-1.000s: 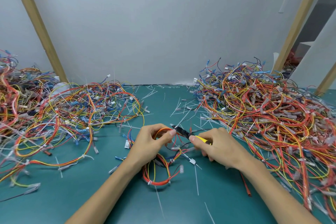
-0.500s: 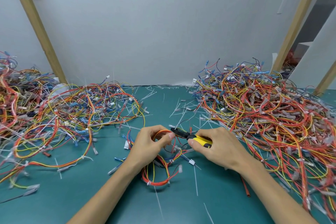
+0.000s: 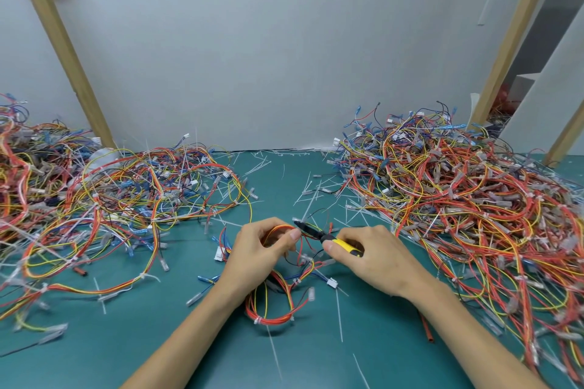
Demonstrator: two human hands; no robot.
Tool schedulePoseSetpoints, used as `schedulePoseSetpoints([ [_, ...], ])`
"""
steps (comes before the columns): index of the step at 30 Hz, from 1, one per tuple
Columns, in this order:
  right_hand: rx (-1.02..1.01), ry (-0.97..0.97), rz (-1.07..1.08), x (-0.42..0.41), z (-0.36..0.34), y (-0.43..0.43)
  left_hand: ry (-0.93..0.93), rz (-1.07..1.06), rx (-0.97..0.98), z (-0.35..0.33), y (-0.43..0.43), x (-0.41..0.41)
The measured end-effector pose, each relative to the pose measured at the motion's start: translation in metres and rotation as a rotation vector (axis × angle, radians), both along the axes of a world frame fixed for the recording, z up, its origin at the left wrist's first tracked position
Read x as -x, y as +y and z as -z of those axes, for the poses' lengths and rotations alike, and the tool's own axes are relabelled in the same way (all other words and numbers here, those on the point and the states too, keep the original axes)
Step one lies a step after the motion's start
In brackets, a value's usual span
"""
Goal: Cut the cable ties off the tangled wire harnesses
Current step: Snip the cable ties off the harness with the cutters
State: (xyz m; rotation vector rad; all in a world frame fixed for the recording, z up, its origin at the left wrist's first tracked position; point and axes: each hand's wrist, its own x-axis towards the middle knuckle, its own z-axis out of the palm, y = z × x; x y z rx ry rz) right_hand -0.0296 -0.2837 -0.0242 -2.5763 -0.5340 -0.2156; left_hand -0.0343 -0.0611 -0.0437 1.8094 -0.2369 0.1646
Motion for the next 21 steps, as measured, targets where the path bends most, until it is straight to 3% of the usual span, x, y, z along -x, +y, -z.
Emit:
schedulePoseSetpoints([
  [8,-0.030,-0.037,0.020,-0.0052,0.0032,-0.0060,0.004,-0.021,0.073,-0.0025,0.0036,-0.0015],
  [21,-0.029,-0.080,-0.001,-0.0066,0.0092,-0.0063,0.001,-0.032,0.023,-0.0035,0.0030,-0.0006],
])
